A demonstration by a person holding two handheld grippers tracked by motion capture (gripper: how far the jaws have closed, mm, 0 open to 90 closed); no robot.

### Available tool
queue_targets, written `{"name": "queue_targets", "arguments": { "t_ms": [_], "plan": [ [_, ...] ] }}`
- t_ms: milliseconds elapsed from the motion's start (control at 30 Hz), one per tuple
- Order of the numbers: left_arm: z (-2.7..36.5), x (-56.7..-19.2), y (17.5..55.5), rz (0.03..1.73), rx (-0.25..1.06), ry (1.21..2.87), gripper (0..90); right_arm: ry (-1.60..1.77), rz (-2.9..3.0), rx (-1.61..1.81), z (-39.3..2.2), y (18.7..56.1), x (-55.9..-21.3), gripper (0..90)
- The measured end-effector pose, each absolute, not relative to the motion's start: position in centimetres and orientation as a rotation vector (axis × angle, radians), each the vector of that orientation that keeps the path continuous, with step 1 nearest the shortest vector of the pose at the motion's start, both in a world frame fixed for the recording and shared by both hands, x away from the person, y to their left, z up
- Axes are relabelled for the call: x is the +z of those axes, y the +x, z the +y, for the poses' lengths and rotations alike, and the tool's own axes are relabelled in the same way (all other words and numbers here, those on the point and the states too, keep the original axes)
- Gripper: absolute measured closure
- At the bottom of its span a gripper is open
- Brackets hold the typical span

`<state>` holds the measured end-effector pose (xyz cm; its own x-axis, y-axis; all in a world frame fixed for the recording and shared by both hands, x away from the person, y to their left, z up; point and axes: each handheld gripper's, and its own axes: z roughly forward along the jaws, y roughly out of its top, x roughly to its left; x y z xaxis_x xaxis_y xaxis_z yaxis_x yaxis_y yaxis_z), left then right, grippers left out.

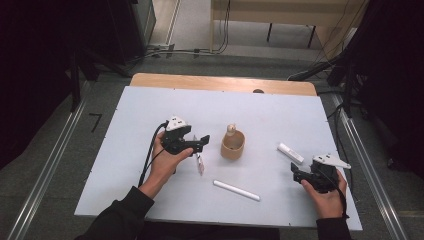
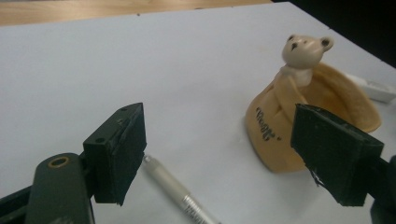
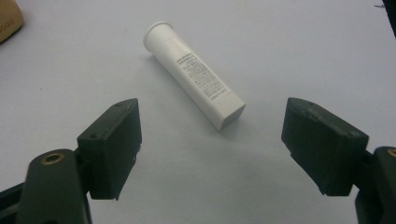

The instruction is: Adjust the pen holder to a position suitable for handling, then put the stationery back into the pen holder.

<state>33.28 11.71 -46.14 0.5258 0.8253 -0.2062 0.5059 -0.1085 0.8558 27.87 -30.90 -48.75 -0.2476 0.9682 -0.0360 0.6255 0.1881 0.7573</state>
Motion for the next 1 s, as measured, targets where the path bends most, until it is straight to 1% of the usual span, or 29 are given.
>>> {"name": "queue_targets", "arguments": {
  "t_ms": [267, 733, 1000],
  "plan": [
    [13.3, -47.6, 32.8, 1.180, 0.424, 1.763, 19.4, 1.484, 1.947, 0.865, -30.9, 27.8, -48.7, 18.6],
    [13.5, -48.0, 32.9, 1.212, 0.429, 1.745, 18.2, 1.469, 1.951, 0.872, -30.9, 27.9, -48.8, 18.6],
    [13.5, -48.2, 33.0, 1.222, 0.422, 1.750, 17.1, 1.434, 1.957, 0.879, -30.9, 28.7, -49.1, 18.6]
  ]
}}
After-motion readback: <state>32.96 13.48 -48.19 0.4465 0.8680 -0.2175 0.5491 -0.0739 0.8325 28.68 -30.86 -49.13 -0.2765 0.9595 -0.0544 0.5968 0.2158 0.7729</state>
